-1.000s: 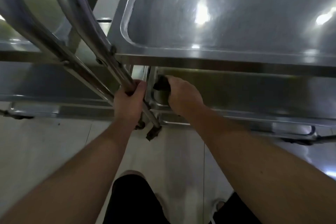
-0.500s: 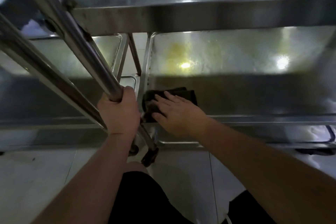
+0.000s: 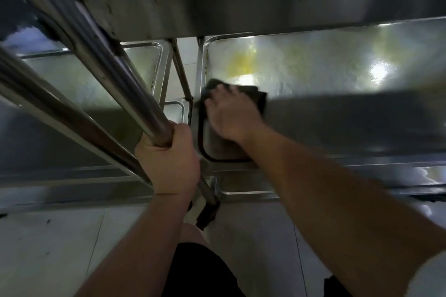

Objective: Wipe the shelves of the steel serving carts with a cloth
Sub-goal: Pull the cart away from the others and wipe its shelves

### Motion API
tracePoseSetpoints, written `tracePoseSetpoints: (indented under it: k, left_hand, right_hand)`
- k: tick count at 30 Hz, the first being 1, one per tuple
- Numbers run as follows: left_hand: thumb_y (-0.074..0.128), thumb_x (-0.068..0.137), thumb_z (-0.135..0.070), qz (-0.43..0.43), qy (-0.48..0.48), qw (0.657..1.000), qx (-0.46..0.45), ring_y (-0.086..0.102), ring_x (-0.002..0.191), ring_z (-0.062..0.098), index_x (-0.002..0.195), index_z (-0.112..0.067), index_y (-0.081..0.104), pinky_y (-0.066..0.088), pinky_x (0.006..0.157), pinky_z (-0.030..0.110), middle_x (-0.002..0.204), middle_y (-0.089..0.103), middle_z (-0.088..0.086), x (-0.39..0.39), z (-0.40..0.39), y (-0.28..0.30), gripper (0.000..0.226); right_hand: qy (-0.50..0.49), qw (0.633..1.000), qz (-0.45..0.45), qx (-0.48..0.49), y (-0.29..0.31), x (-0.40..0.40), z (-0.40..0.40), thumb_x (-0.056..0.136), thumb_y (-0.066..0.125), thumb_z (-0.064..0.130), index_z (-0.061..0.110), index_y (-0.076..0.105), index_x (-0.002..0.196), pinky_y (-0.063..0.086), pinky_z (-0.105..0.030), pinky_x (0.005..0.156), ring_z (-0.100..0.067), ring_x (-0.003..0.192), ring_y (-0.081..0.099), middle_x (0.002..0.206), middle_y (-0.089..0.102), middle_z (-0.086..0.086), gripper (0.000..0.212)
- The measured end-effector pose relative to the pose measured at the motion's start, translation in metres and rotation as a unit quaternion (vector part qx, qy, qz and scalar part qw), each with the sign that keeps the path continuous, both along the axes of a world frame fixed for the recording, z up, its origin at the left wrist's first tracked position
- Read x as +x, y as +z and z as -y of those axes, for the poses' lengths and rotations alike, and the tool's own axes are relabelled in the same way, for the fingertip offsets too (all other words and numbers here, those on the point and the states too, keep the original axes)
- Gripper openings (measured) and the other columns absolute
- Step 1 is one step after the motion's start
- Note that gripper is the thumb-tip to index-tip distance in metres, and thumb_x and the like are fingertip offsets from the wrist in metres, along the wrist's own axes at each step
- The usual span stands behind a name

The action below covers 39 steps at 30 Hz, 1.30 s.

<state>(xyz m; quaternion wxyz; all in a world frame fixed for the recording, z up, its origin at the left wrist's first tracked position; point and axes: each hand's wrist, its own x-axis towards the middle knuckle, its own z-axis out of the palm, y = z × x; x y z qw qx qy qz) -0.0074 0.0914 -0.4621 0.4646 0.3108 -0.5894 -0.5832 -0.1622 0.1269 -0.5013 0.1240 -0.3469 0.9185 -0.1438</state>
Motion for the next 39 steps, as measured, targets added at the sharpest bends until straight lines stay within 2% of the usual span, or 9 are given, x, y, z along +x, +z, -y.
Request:
tracePoseSetpoints:
  k: [3, 7, 11, 15, 21, 25, 32, 35, 39]
  left_hand:
    - [0.061, 0.081, -0.01, 0.0, -0.011, 1.0, -0.011, 0.04, 0.042, 0.016, 0.059, -0.015, 0.043, 0.036, 0.048, 0.026, 0.047, 0.039, -0.005, 0.001, 0.001, -0.002, 0.029]
    - [0.062, 0.077, -0.016, -0.001, -0.005, 1.0, -0.005, 0.04, 0.045, 0.021, 0.06, -0.015, 0.044, 0.036, 0.053, 0.032, 0.049, 0.039, -0.001, 0.0, 0.003, -0.003, 0.025]
    - [0.06, 0.079, -0.008, 0.002, -0.019, 1.0, -0.018, 0.04, 0.042, 0.017, 0.057, -0.018, 0.044, 0.037, 0.049, 0.028, 0.047, 0.037, -0.001, 0.003, 0.001, -0.001, 0.03]
    - [0.059, 0.079, -0.008, 0.001, -0.011, 1.0, -0.015, 0.037, 0.043, 0.022, 0.057, -0.01, 0.039, 0.033, 0.05, 0.031, 0.048, 0.032, 0.008, 0.002, 0.003, -0.002, 0.03]
    - [0.059, 0.08, -0.006, 0.001, 0.007, 0.999, -0.044, 0.037, 0.045, 0.026, 0.062, 0.009, 0.036, 0.034, 0.046, 0.035, 0.054, 0.032, 0.028, 0.003, 0.002, -0.002, 0.032]
    - [0.062, 0.075, -0.015, 0.001, 0.0, 1.0, -0.015, 0.036, 0.048, 0.024, 0.059, -0.003, 0.039, 0.034, 0.049, 0.034, 0.052, 0.032, 0.013, 0.001, 0.002, -0.002, 0.031]
    - [0.062, 0.078, -0.018, 0.032, -0.008, 0.999, -0.013, 0.038, 0.049, 0.027, 0.063, -0.001, 0.039, 0.035, 0.048, 0.04, 0.056, 0.035, 0.026, 0.005, 0.003, 0.002, 0.032]
    - [0.06, 0.088, 0.0, 0.046, 0.005, 0.999, -0.009, 0.039, 0.044, 0.021, 0.068, 0.01, 0.041, 0.035, 0.043, 0.025, 0.056, 0.034, 0.03, 0.005, 0.0, 0.004, 0.029]
    - [0.06, 0.088, -0.004, 0.036, 0.001, 0.999, -0.011, 0.037, 0.046, 0.023, 0.068, 0.014, 0.043, 0.034, 0.043, 0.024, 0.058, 0.033, 0.035, 0.005, 0.001, 0.004, 0.032]
  right_hand:
    - [0.104, 0.993, 0.038, -0.026, 0.007, 0.04, 0.002, 0.112, 0.017, 0.045, 0.025, 0.022, 0.165, 0.007, -0.045, 0.128, -0.024, 0.16, 0.006, 0.174, 0.01, 0.002, 0.057]
    - [0.224, 0.973, 0.058, -0.012, 0.014, 0.042, -0.082, 0.109, 0.034, 0.051, 0.04, 0.034, 0.159, 0.01, -0.035, 0.126, -0.008, 0.158, 0.012, 0.169, 0.023, 0.016, 0.051]
    - [0.123, 0.992, 0.042, 0.01, 0.018, -0.006, -0.115, 0.106, 0.037, 0.057, 0.045, 0.033, 0.158, 0.013, -0.038, 0.129, -0.01, 0.158, 0.016, 0.169, 0.025, 0.017, 0.053]
    - [0.034, 0.999, 0.022, 0.024, 0.02, -0.059, -0.047, 0.111, 0.026, 0.049, 0.03, 0.022, 0.165, 0.006, -0.038, 0.127, -0.019, 0.16, 0.009, 0.173, 0.013, 0.01, 0.058]
    - [0.023, 1.0, -0.021, 0.001, 0.0, -0.042, 0.053, 0.108, 0.023, 0.045, 0.02, 0.03, 0.162, 0.013, -0.049, 0.128, -0.029, 0.159, 0.016, 0.171, 0.024, 0.0, 0.06]
    - [0.108, 0.994, -0.017, -0.028, -0.003, -0.001, 0.006, 0.107, 0.025, 0.047, 0.022, 0.032, 0.161, 0.019, -0.048, 0.127, -0.027, 0.157, 0.021, 0.168, 0.031, 0.001, 0.06]
    - [0.345, 0.935, 0.074, 0.026, 0.021, 0.024, -0.087, 0.109, 0.039, 0.048, 0.046, 0.04, 0.154, 0.009, -0.032, 0.127, -0.003, 0.156, 0.011, 0.165, 0.03, 0.022, 0.045]
    - [0.257, 0.966, 0.036, 0.011, 0.013, -0.011, -0.042, 0.103, 0.035, 0.057, 0.046, 0.031, 0.157, 0.016, -0.043, 0.128, -0.017, 0.157, 0.019, 0.168, 0.031, 0.007, 0.055]
    - [0.095, 0.995, 0.015, 0.004, 0.009, -0.032, 0.025, 0.108, 0.027, 0.05, 0.03, 0.017, 0.166, 0.009, -0.045, 0.128, -0.026, 0.159, 0.013, 0.173, 0.014, 0.002, 0.062]
